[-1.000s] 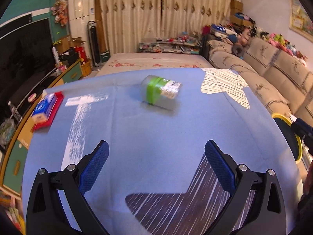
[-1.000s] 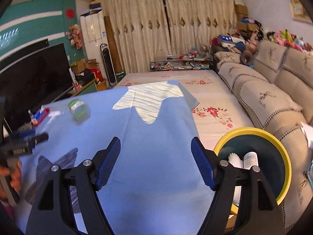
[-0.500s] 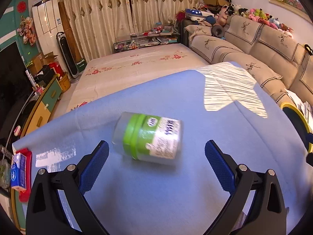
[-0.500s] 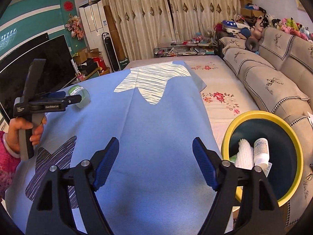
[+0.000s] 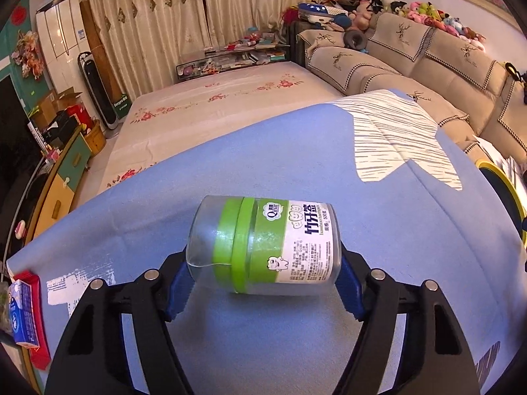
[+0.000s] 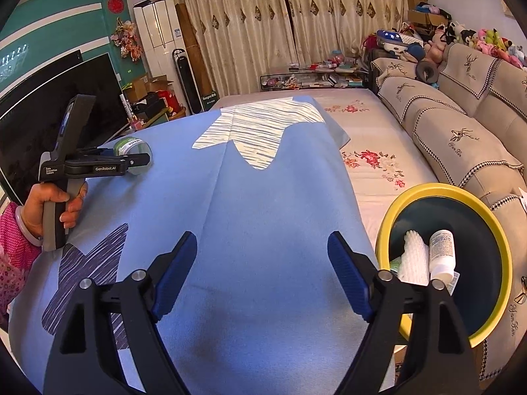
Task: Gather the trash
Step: 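Carry the jar over the bin and open the left gripper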
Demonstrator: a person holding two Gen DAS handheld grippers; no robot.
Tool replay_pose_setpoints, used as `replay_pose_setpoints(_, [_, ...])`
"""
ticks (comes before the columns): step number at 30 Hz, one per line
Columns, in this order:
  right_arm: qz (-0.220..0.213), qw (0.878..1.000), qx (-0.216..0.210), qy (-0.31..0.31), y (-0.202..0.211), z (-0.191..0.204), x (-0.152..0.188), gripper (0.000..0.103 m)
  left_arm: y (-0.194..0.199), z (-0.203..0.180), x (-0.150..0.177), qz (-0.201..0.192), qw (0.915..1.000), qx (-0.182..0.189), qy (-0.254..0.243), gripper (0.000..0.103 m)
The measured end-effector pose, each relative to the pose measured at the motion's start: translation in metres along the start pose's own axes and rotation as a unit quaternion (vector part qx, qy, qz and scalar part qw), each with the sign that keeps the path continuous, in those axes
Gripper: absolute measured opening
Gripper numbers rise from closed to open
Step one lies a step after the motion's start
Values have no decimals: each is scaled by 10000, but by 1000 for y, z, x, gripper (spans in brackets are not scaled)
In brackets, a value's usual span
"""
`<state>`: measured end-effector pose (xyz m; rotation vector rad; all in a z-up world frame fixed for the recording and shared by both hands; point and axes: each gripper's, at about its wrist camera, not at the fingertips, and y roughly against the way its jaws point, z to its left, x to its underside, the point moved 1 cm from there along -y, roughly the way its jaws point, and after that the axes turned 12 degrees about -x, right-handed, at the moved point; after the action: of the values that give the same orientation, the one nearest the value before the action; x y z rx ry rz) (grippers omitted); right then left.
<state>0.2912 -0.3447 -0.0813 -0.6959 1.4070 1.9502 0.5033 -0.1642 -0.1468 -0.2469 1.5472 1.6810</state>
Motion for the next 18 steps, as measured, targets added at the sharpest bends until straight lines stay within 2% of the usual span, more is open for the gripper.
replay_pose_setpoints(5, [-208, 9998, 30, 33, 8, 1, 1, 77, 37, -23, 1, -149, 9998, -81, -131, 72])
replay_pose_setpoints(8, [-324, 9988, 319, 158, 19, -2, 2, 77, 68, -44, 0, -239, 9995, -45, -202, 72])
replay_pose_setpoints(11, [-522, 9974, 496, 79, 45, -15, 6, 77, 101, -74, -4, -368, 9986, 43, -374, 72])
replay_pose_setpoints(13, [-574, 9950, 810, 49, 68, -30, 13, 77, 120, -97, -7, -434, 9977, 140, -496, 72])
replay_pose_setpoints(18, [-674, 9878, 1370, -310, 130, -75, 42, 77, 151, -173, -20, -538, 9928, 611, -875, 72])
